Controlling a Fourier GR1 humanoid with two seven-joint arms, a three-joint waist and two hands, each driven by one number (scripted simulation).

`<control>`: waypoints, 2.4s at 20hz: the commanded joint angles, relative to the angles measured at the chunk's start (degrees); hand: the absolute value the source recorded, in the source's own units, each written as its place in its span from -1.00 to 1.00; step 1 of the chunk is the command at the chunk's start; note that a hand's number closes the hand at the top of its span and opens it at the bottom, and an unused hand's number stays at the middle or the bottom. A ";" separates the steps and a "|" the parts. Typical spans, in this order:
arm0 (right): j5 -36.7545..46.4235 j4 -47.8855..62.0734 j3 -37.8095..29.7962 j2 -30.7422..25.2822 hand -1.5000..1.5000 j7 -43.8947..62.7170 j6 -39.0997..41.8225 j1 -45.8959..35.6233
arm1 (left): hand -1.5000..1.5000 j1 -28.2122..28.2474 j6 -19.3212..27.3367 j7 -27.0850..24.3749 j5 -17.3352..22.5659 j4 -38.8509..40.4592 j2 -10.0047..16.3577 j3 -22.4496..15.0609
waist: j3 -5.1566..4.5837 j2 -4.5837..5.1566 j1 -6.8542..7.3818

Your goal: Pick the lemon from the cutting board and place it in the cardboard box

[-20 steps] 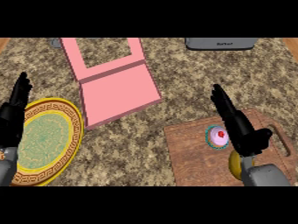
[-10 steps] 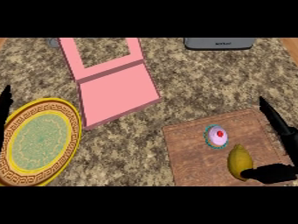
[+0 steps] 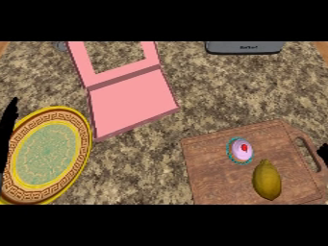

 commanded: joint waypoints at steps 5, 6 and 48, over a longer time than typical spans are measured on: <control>15.43 0.13 0.68 -11.52 -1.00 3.73 -3.85 -2.94 | 0.00 -2.57 -1.72 3.83 -0.79 -1.86 -0.36 -1.10 | -0.10 0.16 1.02; 15.11 -3.55 0.16 -13.89 -1.00 6.51 -2.15 -1.59 | 0.00 -0.09 -2.14 3.55 -0.02 -2.96 1.64 0.74 | -0.16 -0.07 1.17; 35.02 -23.42 7.29 0.34 -1.00 39.00 28.82 -14.07 | 0.00 -3.44 -8.23 4.61 -11.92 -2.07 -8.03 10.23 | -0.07 0.07 0.60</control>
